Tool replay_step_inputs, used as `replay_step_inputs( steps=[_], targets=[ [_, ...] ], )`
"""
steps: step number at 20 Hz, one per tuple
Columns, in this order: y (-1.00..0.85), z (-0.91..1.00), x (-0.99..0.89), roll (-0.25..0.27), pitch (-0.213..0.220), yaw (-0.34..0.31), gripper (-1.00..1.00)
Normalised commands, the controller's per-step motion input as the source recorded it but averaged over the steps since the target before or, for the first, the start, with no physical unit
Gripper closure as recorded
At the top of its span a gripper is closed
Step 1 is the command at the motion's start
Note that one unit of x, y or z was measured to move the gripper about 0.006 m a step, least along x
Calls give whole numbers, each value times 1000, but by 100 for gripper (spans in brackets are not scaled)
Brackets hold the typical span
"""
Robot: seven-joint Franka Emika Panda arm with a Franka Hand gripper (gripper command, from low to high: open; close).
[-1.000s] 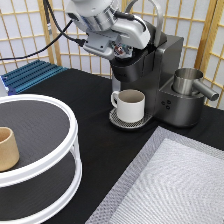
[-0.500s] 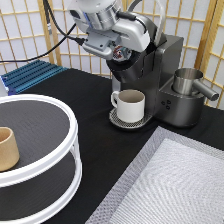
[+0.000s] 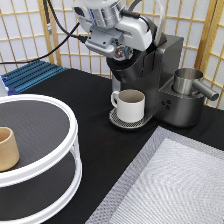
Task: Make coffee
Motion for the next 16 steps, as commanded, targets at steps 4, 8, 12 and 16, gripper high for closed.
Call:
replay_step_inputs(
  steps=[4,8,12,16],
  targets=[
    [134,83,-6,-67,0,-66,-100],
    [108,184,-38,-46,0,-79,-100],
    [-43,145,-213,-2,0,-87,-100],
    [-466,33,-414,3,0,-78,-100]
  ],
)
